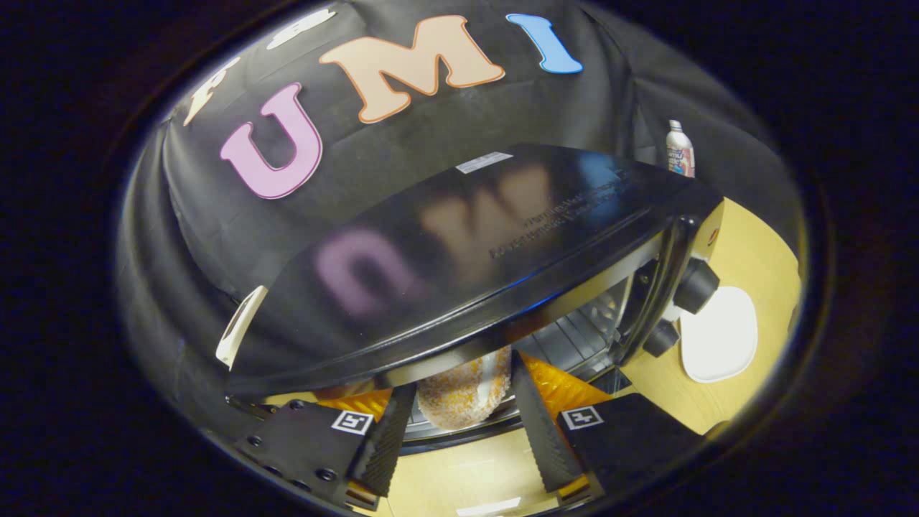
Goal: Open the toaster oven, put the food inside, and close the toaster oven door.
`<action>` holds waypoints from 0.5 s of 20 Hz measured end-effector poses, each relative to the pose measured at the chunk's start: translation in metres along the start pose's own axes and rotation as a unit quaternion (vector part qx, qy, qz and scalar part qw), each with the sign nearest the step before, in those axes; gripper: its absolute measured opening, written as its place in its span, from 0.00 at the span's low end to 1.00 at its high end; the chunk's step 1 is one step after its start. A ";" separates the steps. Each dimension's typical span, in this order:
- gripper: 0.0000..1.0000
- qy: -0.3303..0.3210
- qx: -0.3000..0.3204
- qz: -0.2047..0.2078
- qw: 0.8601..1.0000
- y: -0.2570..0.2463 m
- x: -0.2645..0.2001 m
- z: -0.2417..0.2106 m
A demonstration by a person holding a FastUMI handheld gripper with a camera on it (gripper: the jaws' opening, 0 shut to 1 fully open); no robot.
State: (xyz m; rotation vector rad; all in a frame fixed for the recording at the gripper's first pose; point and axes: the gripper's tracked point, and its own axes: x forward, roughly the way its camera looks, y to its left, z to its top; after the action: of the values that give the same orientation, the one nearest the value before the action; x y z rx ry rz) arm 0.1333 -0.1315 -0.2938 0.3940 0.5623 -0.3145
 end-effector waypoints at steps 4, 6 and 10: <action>0.88 -0.014 -0.027 0.006 1.000 -0.006 -0.007 -0.003; 0.93 -0.032 -0.050 0.007 0.998 -0.010 -0.019 -0.004; 1.00 -0.071 -0.093 0.003 0.993 -0.019 -0.062 -0.004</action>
State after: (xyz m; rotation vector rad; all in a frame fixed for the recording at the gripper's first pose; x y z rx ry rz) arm 0.0739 -0.1354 -0.2671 0.1911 0.4458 -0.2804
